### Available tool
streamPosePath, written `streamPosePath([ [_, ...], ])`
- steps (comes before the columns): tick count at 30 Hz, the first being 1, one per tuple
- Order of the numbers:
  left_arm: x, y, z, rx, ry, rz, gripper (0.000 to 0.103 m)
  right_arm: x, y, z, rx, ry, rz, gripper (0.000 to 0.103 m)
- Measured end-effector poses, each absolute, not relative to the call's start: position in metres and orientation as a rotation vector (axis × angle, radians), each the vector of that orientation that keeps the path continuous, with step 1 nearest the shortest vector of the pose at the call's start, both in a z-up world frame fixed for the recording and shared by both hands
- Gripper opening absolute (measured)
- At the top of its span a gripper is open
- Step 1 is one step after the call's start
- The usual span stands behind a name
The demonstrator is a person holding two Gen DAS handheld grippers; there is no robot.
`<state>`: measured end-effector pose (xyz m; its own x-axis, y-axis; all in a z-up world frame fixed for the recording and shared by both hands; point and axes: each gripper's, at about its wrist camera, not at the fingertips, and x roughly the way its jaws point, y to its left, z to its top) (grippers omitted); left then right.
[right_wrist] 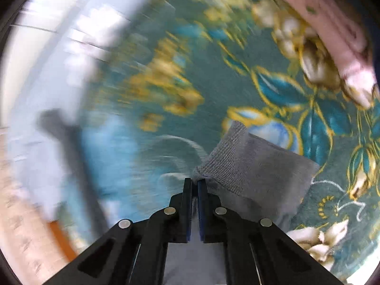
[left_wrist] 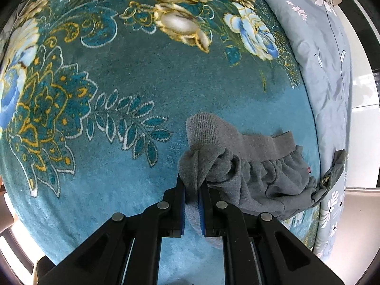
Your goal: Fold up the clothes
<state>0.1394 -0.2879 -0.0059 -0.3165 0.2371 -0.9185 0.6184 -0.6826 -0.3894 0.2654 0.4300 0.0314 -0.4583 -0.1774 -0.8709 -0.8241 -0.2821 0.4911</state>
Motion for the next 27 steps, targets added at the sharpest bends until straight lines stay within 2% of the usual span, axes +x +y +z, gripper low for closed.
streamPosePath([
  [3,0.137,-0.286,0.017,1.582,1.081,-2.189,0.008,0.313,0.435,0.084,-1.000,1.588,2.033,0.004],
  [6,0.143,-0.285,0.047,1.446,1.170,-2.354,0.008,0.363,0.435,0.099,-0.927,1.536,2.135,0.004],
  [10,0.154,-0.280,0.049,1.500,1.152,-2.419,0.008,0.416,0.437,0.043,-1.074,1.536,1.968,0.004],
  [13,0.166,-0.286,0.015,1.625,1.173,-2.295,0.008,0.445,0.431,-0.007,-1.142,1.581,1.796,0.004],
  [16,0.183,-0.296,-0.012,1.642,1.243,-2.183,0.008,0.457,0.427,-0.027,-1.186,1.579,1.744,0.004],
  [19,0.194,-0.300,-0.021,1.635,1.271,-2.145,0.008,0.457,0.429,-0.020,-1.183,1.574,1.788,0.003],
  [23,0.197,-0.300,-0.006,1.559,1.304,-2.191,0.008,0.457,0.434,0.000,-1.182,1.516,1.908,0.003],
  [27,0.199,-0.294,0.003,1.536,1.260,-2.233,0.008,0.467,0.435,-0.021,-1.246,1.482,1.829,0.003],
])
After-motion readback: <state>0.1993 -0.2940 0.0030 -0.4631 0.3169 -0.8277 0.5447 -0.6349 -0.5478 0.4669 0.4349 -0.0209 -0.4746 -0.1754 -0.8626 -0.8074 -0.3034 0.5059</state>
